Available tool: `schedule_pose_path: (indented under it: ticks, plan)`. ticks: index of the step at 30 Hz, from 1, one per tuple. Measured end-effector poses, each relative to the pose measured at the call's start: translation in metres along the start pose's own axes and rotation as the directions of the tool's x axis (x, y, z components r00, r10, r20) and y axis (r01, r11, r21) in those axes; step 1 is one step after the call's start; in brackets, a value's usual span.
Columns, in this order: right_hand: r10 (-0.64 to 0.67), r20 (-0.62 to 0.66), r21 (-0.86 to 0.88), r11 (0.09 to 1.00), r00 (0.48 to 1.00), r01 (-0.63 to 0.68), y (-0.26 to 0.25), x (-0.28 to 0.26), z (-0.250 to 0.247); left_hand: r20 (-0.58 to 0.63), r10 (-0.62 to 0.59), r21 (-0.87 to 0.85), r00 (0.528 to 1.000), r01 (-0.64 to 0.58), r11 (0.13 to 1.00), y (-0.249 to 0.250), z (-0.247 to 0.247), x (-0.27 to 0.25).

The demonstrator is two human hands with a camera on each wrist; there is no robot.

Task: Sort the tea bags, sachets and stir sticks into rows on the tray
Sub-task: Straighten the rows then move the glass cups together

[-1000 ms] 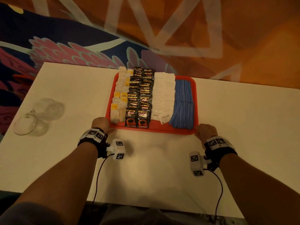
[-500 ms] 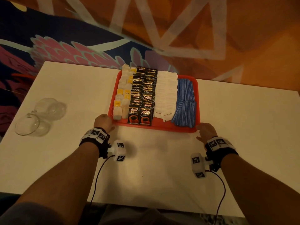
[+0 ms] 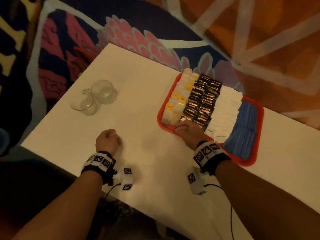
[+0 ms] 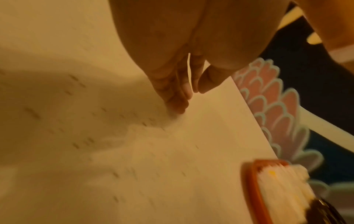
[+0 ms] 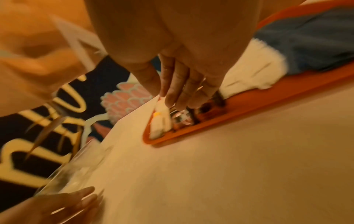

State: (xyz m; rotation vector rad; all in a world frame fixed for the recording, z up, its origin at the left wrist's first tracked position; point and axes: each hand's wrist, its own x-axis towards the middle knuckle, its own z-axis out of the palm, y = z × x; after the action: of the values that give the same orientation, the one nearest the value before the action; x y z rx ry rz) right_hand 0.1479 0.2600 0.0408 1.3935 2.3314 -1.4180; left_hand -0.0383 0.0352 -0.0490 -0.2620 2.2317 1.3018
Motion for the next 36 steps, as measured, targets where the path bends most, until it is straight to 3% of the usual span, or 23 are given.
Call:
schedule_pose_path:
  ticks: [4,6,10,12,15,18,26,30,32,36]
  plan:
    - [-0.052,0.136,-0.005,0.999,0.989,0.053,-0.058,0.039,0.047,-0.194,0.021,-0.031,0.981,-0.027,0.999,0.003,-0.056,0.022]
    - [-0.074,0.180,0.004,0.997,0.981,0.075,-0.083,0.066,0.068,-0.226,0.030,-0.075,0.974,-0.048,0.996,0.011,-0.078,0.045]
    - [-0.070,0.259,0.052,0.997,0.963,0.058,-0.128,0.115,0.106,-0.094,0.059,-0.142,0.994,-0.072,0.987,0.025,-0.106,0.091]
    - [-0.075,0.293,0.084,0.995,0.953,0.053,-0.150,0.126,0.122,-0.050,0.102,-0.096,0.994,-0.107,0.990,0.034,-0.110,0.102]
    - [-0.086,0.340,0.172,0.985,0.936,0.027,-0.174,0.138,0.139,-0.037,0.180,-0.003,0.983,-0.180,0.984,0.044,-0.108,0.107]
    - [-0.096,0.367,0.248,0.969,0.925,0.002,-0.185,0.144,0.152,-0.056,0.244,-0.020,0.968,-0.245,0.969,0.044,-0.101,0.108]
    - [-0.083,0.253,0.349,0.937,0.964,-0.011,-0.170,0.133,0.167,-0.282,0.117,-0.249,0.952,-0.191,0.950,0.023,-0.070,0.096]
    - [-0.061,0.205,0.261,0.965,0.977,0.005,-0.168,0.143,0.163,-0.382,0.095,-0.215,0.919,-0.188,0.958,0.022,-0.080,0.104]
    - [-0.060,0.200,0.251,0.968,0.978,0.008,-0.175,0.153,0.160,-0.336,0.127,-0.169,0.933,-0.192,0.967,0.028,-0.092,0.116]
    - [-0.075,0.271,0.315,0.949,0.960,-0.015,-0.185,0.161,0.160,-0.099,0.207,-0.117,0.973,-0.217,0.969,0.042,-0.108,0.129]
